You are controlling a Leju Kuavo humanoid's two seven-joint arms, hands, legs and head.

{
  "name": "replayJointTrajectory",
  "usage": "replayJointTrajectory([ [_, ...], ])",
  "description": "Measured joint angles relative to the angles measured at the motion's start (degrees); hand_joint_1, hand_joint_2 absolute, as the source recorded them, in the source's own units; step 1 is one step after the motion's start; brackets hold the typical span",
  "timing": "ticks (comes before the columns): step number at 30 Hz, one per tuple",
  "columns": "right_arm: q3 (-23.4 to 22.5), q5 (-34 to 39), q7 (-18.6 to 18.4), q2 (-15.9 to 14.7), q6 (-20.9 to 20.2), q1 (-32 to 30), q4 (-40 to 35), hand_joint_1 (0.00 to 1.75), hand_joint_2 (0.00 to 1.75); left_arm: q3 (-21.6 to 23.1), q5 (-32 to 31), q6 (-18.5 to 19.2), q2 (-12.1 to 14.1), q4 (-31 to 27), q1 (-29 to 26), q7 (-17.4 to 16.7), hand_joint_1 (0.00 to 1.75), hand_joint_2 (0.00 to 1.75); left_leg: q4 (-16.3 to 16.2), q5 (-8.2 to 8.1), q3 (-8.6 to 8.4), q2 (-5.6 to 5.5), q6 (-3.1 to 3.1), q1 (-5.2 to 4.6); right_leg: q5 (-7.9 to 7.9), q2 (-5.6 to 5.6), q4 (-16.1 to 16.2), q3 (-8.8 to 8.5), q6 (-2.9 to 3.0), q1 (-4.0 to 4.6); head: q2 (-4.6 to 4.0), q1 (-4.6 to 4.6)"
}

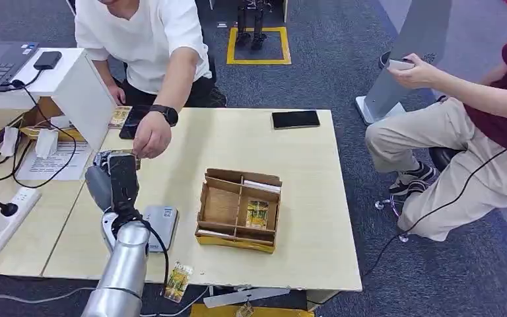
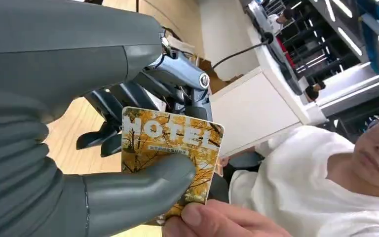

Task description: Pass the card to the sensor for recognition and then transmit it.

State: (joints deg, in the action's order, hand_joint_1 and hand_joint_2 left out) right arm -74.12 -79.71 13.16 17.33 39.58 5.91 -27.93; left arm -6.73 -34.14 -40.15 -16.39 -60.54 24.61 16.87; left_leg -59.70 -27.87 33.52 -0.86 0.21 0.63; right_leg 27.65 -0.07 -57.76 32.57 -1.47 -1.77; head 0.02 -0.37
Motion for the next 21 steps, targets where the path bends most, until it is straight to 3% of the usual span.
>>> replayJointTrajectory([
  [1, 0.0, 0.02, 0.0, 0.0, 0.0, -0.02, -0.09, 0.0, 1.75, 0.0, 0.52, 0.0, -0.11, 0.2, 0.01, 0.3, 1.5, 1.75, 0.0, 0.0, 0.0, 0.0, 0.0, 0.0, 0.0, 0.02, 0.0, 0.01, 0.0, 0.0, 0.0, 0.0],
  [2, -0.02, 0.07, 0.0, 0.0, -0.02, -0.05, -0.15, 0.0, 1.75, 0.0, 0.96, 0.0, -0.22, 0.33, 0.05, 0.41, 0.09, 1.75, 0.0, 0.0, 0.0, 0.01, 0.0, 0.0, 0.0, 0.02, 0.0, 0.01, 0.0, 0.0, 0.0, -0.02],
  [3, -0.04, 0.09, 0.0, 0.07, -0.02, -0.09, -0.28, 0.0, 1.75, 0.0, 1.29, 0.0, -0.35, 0.5, 0.07, 0.48, 0.0, 1.75, 0.0, 0.0, 0.0, 0.01, 0.0, 0.0, 0.0, 0.02, 0.0, 0.01, 0.0, 0.0, 0.0, 0.0],
  [21, -1.14, -1.27, 0.35, 0.52, 0.0, -0.5, -1.68, 0.0, 1.75, 0.0, 8.13, 0.0, -1.4, -0.35, -0.73, 3.54, 0.0, 1.75, 0.0, 0.0, 0.01, -0.01, 0.0, 0.0, 0.0, -0.01, 0.0, 0.0, 0.0, 0.0, 0.0, 0.0],
])
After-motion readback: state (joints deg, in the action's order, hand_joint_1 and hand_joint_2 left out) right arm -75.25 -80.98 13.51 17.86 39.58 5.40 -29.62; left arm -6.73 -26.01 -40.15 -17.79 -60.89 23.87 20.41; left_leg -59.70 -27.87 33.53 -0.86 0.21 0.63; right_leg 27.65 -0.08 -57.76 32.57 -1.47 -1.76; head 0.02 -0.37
